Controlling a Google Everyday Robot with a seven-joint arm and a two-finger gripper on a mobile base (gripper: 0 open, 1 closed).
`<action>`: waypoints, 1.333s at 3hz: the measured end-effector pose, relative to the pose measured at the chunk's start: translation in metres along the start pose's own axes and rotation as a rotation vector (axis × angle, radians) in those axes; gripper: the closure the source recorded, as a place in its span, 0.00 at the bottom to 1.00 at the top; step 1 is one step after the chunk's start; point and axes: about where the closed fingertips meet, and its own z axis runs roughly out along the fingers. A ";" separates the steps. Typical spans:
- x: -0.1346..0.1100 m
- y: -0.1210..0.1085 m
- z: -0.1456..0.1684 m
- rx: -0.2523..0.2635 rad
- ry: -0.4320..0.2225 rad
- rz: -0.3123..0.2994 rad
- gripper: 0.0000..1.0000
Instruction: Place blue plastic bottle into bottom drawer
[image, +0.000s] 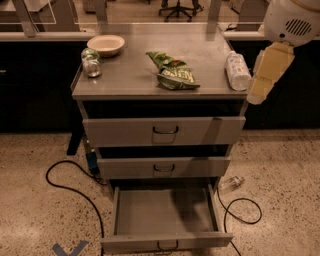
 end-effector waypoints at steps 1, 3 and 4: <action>0.013 -0.018 0.001 0.004 -0.054 0.044 0.00; 0.087 -0.073 0.051 -0.104 -0.221 0.190 0.00; 0.076 -0.093 0.073 -0.113 -0.282 0.197 0.00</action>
Offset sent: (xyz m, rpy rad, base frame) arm 0.1113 -0.1587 0.0438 0.4518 -0.1522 -0.0929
